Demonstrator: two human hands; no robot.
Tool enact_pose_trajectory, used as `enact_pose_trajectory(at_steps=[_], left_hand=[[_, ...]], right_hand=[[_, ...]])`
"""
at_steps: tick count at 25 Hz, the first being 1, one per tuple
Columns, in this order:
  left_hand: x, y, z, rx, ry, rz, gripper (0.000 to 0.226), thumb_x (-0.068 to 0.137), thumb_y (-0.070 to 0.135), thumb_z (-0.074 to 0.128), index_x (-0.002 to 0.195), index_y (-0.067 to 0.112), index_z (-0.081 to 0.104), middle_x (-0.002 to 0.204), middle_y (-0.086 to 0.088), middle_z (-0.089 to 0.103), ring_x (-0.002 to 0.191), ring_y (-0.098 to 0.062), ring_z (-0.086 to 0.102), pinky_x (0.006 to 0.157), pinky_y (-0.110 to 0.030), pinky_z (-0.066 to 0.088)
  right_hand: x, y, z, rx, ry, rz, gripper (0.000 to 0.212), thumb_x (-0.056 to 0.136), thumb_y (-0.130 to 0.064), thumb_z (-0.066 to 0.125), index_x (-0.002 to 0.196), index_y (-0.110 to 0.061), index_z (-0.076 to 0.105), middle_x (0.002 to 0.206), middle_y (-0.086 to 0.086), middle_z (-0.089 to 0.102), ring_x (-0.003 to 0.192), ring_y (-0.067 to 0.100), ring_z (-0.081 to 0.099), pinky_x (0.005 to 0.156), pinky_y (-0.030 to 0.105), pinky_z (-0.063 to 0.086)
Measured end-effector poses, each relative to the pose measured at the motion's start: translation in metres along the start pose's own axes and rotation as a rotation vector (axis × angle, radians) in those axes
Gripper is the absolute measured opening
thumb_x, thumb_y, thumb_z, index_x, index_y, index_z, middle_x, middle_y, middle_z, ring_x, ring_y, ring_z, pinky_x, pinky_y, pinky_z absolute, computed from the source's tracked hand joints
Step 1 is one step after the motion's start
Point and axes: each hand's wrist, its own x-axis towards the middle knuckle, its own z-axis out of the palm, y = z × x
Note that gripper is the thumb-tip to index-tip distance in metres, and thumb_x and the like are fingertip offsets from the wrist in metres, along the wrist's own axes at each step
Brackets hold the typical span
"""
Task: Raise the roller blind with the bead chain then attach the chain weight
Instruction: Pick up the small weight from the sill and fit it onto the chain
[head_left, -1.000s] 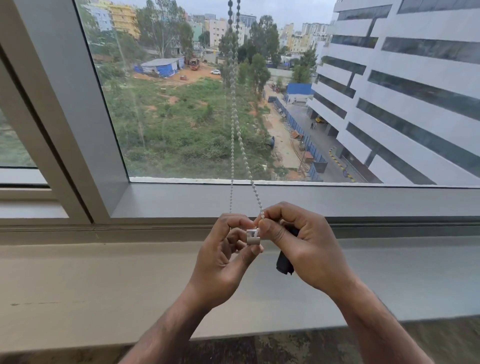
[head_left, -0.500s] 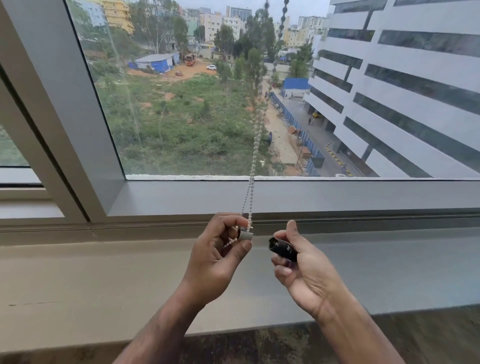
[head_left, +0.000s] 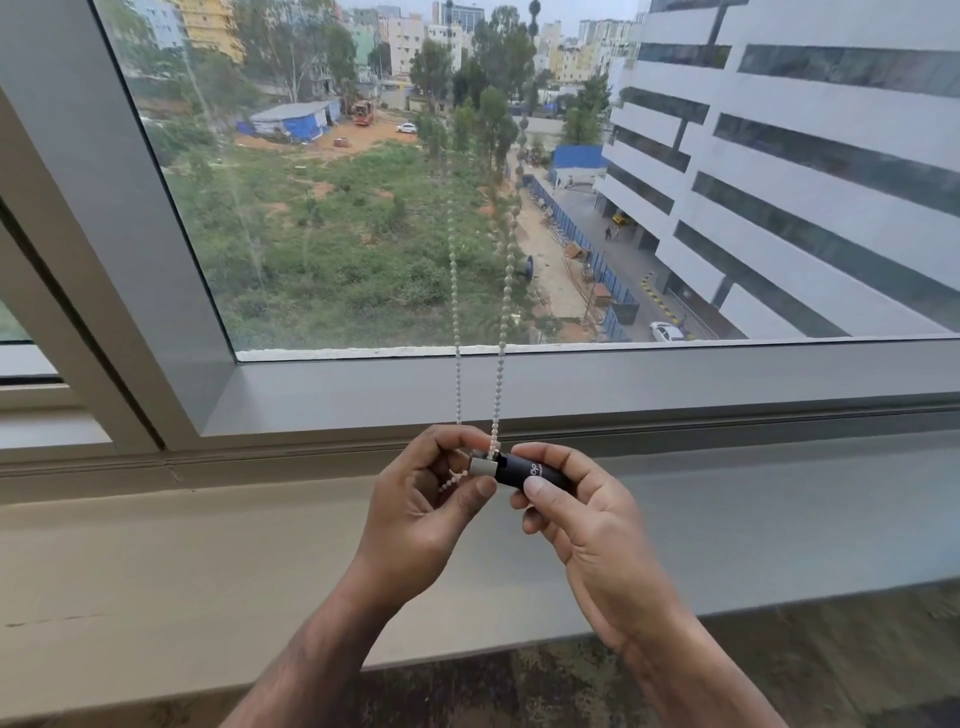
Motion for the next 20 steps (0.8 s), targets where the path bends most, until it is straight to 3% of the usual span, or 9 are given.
enact_pose_trajectory(at_steps=[5,8,10,14,20], left_hand=[[-0.0005,-0.0026,-0.0030,-0.001,-0.005,-0.004,0.025,0.087,0.018,0.075,0.110,0.027,0.071,0.107,-0.021,0.066,0.096,-0.055,0.054,0.083,-0.042,0.051],[-0.0013,-0.0022,-0.0035,-0.013,0.001,-0.030,0.024,0.086,0.019,0.076,0.108,0.028,0.072,0.106,-0.023,0.066,0.096,-0.056,0.053,0.082,-0.042,0.050],[-0.0016,0.0001,-0.0030,-0.015,0.001,-0.038,0.024,0.085,0.019,0.076,0.107,0.029,0.072,0.104,-0.024,0.065,0.091,-0.051,0.055,0.079,-0.037,0.050],[-0.0013,0.0052,-0.0037,-0.016,-0.004,-0.048,0.024,0.084,0.021,0.078,0.105,0.030,0.074,0.094,-0.031,0.058,0.080,-0.025,0.054,0.072,-0.027,0.049],[-0.0031,0.0049,-0.0029,-0.044,-0.011,-0.045,0.024,0.083,0.020,0.079,0.104,0.030,0.074,0.096,-0.035,0.059,0.084,-0.031,0.055,0.075,-0.030,0.051]], right_hand=[[-0.0063,-0.0002,0.0000,-0.128,-0.007,-0.105,0.026,0.097,0.000,0.063,0.110,-0.018,0.075,0.099,0.007,0.077,0.080,0.015,0.066,0.071,0.026,0.055],[-0.0082,-0.0004,0.0012,-0.183,0.013,-0.154,0.025,0.097,-0.003,0.065,0.109,-0.022,0.076,0.099,0.007,0.078,0.080,0.015,0.069,0.072,0.026,0.056],[-0.0094,-0.0007,0.0006,-0.222,0.018,-0.190,0.024,0.096,-0.005,0.067,0.110,-0.023,0.076,0.098,0.005,0.079,0.079,0.014,0.070,0.071,0.026,0.057],[-0.0108,0.0007,-0.0020,-0.295,0.008,-0.249,0.026,0.095,-0.005,0.069,0.113,-0.023,0.074,0.097,0.002,0.079,0.081,0.012,0.073,0.072,0.024,0.058],[-0.0101,0.0055,-0.0038,-0.342,-0.025,-0.346,0.032,0.091,-0.005,0.073,0.113,-0.028,0.074,0.112,0.004,0.076,0.107,0.025,0.073,0.095,0.035,0.058]])
